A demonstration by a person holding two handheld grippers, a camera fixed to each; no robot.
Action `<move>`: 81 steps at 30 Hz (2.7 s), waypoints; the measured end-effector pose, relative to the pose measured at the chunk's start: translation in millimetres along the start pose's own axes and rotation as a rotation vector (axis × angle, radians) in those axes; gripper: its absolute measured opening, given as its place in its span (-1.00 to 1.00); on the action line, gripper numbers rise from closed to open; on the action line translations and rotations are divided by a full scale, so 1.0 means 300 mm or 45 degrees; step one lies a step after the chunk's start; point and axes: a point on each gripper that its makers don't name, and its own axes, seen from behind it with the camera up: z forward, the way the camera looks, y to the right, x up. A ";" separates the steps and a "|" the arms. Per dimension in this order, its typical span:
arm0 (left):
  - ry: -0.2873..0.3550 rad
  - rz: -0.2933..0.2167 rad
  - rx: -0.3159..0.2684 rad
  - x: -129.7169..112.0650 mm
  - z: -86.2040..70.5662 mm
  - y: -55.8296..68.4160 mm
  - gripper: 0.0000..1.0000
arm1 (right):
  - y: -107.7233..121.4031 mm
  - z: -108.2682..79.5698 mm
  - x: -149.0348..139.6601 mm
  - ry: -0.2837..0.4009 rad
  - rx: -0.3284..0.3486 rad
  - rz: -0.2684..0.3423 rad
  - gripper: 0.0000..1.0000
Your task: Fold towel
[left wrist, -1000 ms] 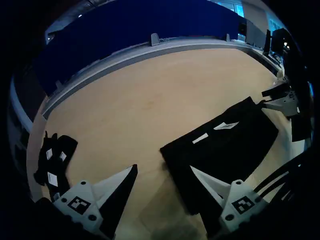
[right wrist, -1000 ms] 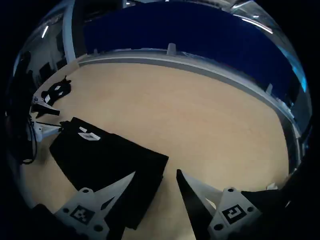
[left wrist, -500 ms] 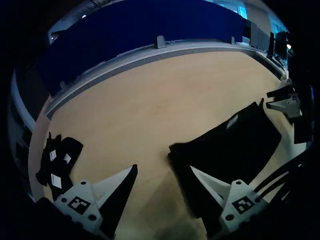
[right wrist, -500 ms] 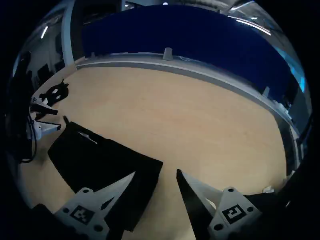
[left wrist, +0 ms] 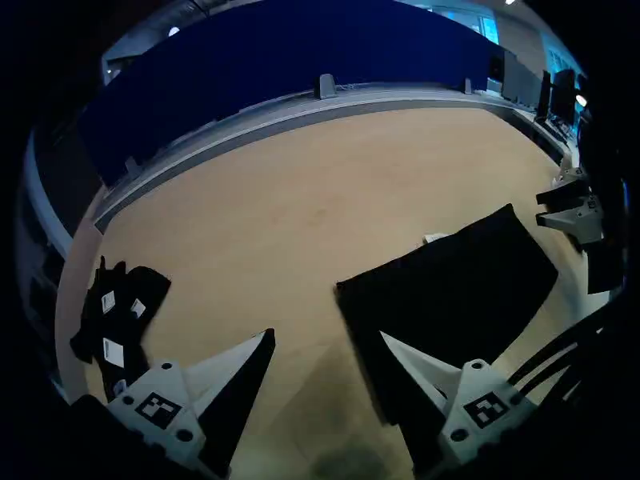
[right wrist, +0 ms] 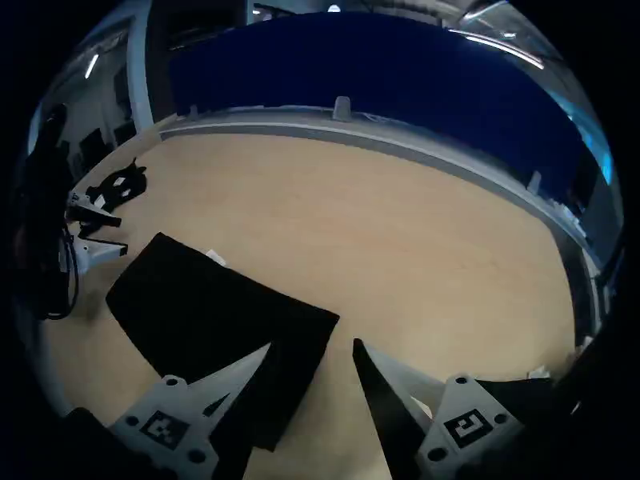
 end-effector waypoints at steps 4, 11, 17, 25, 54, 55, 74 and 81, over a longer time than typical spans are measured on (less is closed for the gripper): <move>0.000 -0.016 -0.010 -0.025 -0.030 0.013 0.73 | -0.015 -0.028 -0.027 -0.006 0.006 0.007 0.39; -0.011 -0.048 -0.031 -0.096 -0.104 0.049 0.73 | -0.045 -0.093 -0.089 -0.015 0.013 0.043 0.38; -0.017 -0.072 -0.040 -0.154 -0.165 0.068 0.73 | -0.063 -0.151 -0.126 -0.010 0.016 0.071 0.38; -0.022 -0.089 -0.017 -0.203 -0.210 0.050 0.73 | -0.073 -0.185 -0.148 -0.018 0.045 0.032 0.45; -0.038 -0.299 0.163 -0.512 -0.591 -0.034 0.73 | -0.168 -0.165 -0.256 -0.187 0.258 -0.316 0.54; -0.035 -0.300 0.163 -0.512 -0.594 -0.033 0.73 | -0.167 -0.164 -0.259 -0.192 0.259 -0.321 0.54; -0.024 -0.286 0.164 -0.524 -0.630 -0.041 0.73 | -0.135 -0.124 -0.314 -0.263 0.281 -0.312 -0.42; -0.026 -0.284 0.165 -0.532 -0.626 -0.041 0.73 | -0.130 -0.113 -0.325 -0.275 0.275 -0.325 -0.65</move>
